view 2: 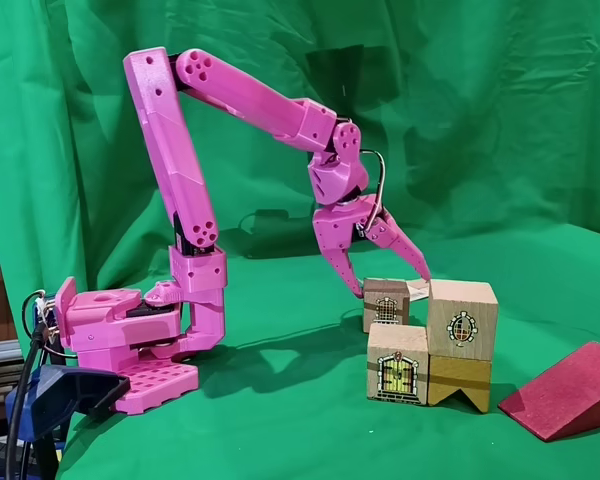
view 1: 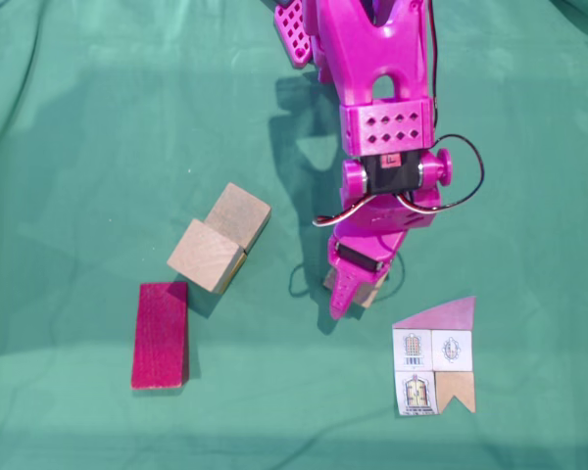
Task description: Grasp some building blocks and build the house on the picture.
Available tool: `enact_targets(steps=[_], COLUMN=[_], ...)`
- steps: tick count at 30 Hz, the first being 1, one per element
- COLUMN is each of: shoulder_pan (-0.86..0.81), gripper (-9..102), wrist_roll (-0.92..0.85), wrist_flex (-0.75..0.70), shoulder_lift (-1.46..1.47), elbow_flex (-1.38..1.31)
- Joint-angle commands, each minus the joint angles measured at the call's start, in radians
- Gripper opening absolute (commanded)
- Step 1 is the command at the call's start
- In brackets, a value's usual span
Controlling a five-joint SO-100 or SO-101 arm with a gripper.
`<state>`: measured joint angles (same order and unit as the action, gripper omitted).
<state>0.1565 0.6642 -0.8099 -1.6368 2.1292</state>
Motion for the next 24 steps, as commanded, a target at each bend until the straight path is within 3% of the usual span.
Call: enact_targets(steps=[1,15,24], shoulder_pan=[0.000,-0.006,-0.008], gripper=[40,39,32], wrist_roll=[0.009,0.011,0.011], wrist_flex=[0.011,0.011,0.011], shoulder_lift=[0.009,0.040,0.040], elbow_flex=[-0.041,-0.040,-0.040])
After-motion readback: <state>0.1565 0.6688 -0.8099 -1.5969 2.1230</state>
